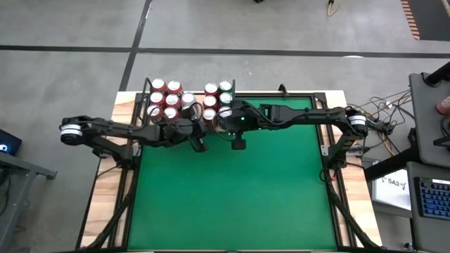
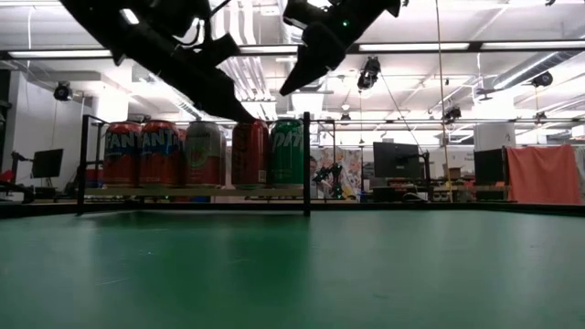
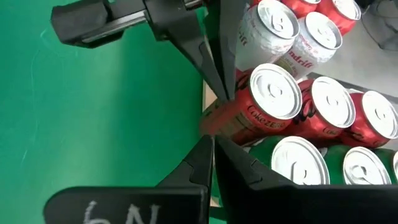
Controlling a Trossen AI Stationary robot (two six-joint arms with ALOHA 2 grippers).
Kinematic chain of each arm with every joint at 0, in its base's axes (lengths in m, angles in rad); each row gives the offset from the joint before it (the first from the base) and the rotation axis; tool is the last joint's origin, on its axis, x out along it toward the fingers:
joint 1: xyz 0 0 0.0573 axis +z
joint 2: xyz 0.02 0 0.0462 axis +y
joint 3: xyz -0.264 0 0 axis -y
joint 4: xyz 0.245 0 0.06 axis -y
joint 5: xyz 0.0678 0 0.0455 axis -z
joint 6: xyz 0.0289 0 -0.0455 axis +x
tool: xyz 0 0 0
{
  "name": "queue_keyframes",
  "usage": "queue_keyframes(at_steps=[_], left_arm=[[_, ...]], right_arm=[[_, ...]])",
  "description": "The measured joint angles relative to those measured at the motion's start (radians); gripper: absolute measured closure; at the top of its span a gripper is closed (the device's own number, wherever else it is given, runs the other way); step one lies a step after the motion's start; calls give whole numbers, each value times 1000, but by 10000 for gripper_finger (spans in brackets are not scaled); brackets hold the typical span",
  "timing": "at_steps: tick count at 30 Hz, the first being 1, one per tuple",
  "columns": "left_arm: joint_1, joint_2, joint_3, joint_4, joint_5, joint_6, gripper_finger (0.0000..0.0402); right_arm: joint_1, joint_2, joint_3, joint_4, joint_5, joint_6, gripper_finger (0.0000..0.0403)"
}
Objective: Place canned beverage on shelf
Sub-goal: Return to Home Position
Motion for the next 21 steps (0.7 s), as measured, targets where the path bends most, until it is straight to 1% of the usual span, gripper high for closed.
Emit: queue_keyframes(at_steps=[5,21], left_arm=[[15,28,25,-36,1,0,402],[50,52,37,-21,6,15,402]], right_arm=[[0,-2,0,-19,0,4,394],[0,-2,-1,-20,0,-1,394]])
